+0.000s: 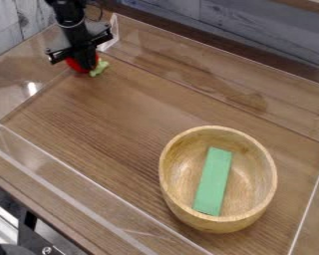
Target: Move the red object to the left side of the table
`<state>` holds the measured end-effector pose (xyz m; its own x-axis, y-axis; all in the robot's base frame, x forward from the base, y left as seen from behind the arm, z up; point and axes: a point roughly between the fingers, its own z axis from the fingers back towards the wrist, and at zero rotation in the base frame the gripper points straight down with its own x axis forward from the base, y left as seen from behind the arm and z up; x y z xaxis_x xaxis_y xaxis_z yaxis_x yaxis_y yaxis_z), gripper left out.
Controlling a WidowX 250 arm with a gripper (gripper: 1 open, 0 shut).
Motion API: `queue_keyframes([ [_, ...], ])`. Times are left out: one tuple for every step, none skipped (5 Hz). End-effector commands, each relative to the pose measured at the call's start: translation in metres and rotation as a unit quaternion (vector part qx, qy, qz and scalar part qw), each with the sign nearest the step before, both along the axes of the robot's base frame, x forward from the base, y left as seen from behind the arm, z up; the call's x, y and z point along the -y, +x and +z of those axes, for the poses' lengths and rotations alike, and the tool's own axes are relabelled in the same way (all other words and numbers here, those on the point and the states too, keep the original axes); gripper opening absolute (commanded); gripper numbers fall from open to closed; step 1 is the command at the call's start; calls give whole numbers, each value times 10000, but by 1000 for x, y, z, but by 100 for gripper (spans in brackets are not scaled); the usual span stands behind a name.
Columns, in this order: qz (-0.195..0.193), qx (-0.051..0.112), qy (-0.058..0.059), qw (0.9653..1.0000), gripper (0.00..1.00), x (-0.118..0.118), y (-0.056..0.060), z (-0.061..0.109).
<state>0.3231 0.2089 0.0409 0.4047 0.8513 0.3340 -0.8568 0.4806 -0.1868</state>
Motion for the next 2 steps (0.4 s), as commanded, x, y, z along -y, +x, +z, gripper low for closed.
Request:
queue_keyframes([
  [-264, 140, 121, 9995, 0, -4, 13, 15],
  [-159, 102, 140, 9997, 0, -4, 7, 17],
])
